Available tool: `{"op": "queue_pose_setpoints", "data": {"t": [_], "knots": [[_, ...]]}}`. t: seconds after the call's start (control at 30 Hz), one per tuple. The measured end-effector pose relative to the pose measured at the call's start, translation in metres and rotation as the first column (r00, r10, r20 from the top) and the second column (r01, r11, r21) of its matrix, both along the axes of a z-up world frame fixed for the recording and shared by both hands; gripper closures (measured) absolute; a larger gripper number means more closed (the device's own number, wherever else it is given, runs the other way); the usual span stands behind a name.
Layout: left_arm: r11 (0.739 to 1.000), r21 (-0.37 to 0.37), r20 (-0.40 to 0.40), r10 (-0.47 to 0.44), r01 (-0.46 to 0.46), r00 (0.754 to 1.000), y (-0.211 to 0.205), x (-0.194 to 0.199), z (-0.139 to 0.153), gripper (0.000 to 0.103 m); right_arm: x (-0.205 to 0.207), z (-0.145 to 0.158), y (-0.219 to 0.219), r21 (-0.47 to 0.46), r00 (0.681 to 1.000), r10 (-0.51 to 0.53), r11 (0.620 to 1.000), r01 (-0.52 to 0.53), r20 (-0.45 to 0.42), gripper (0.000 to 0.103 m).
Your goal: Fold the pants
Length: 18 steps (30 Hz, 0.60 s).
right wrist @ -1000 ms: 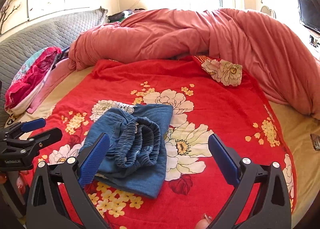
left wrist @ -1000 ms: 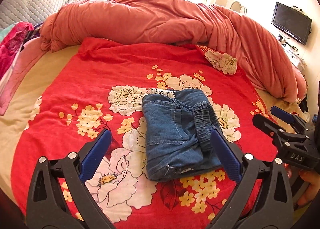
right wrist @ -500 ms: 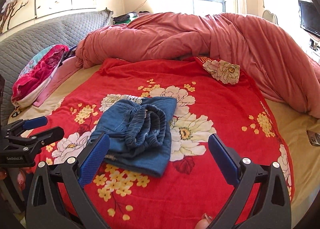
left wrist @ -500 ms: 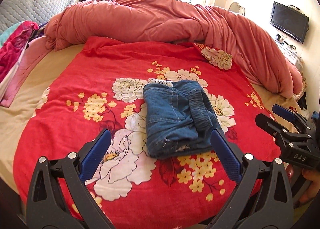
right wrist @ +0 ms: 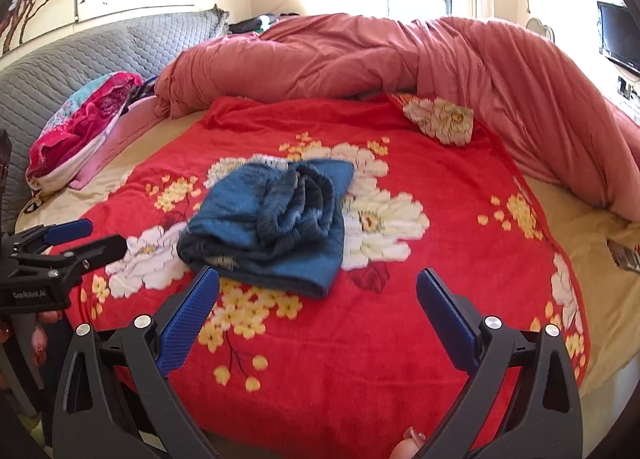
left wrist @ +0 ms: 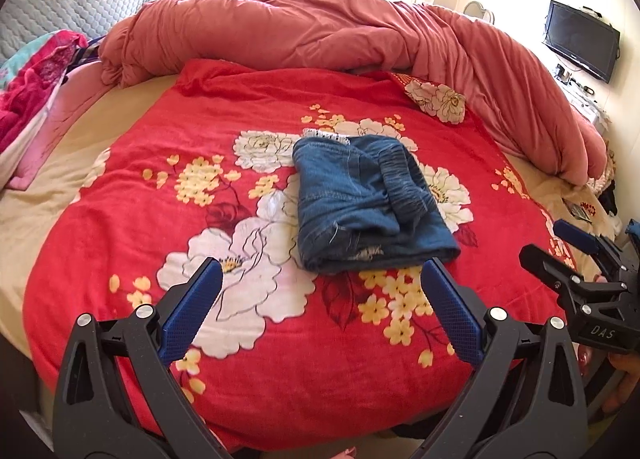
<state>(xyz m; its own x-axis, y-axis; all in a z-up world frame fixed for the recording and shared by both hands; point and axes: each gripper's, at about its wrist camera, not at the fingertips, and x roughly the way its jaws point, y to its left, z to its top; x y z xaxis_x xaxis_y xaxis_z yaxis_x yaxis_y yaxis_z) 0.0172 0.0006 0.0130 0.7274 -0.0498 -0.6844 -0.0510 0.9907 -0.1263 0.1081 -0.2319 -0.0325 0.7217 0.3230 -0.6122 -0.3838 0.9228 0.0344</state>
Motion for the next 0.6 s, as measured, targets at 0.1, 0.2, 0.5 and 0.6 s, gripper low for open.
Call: {"op": "queue_pose_setpoints", "data": {"t": [0.1,0.2,0.5,0.6], "knots": [[1.000,0.007,-0.020,0.000,0.000,1.000,0.000,-0.004,-0.008,0.009,-0.003,-0.010,-0.003,-0.010,1.000,-0.006,1.000,0.006,-0.020,0.005],[1.000,0.007,-0.046,-0.001,0.001,0.999,0.000,-0.006,-0.017,0.009,-0.006,-0.016,-0.005,-0.008,0.999,-0.011,1.000,0.011,-0.035,0.005],[1.000,0.015,-0.075,0.004,-0.003,0.997,-0.001,-0.014,-0.033,0.009,-0.010,-0.028,-0.003,-0.015,0.998,-0.008,1.000,0.007,-0.062,0.005],[1.000,0.013,-0.074,0.006,-0.005,0.997,-0.001,-0.014,-0.033,0.009,-0.010,-0.030,-0.003,-0.017,0.998,-0.008,1.000,0.007,-0.069,0.005]]}}
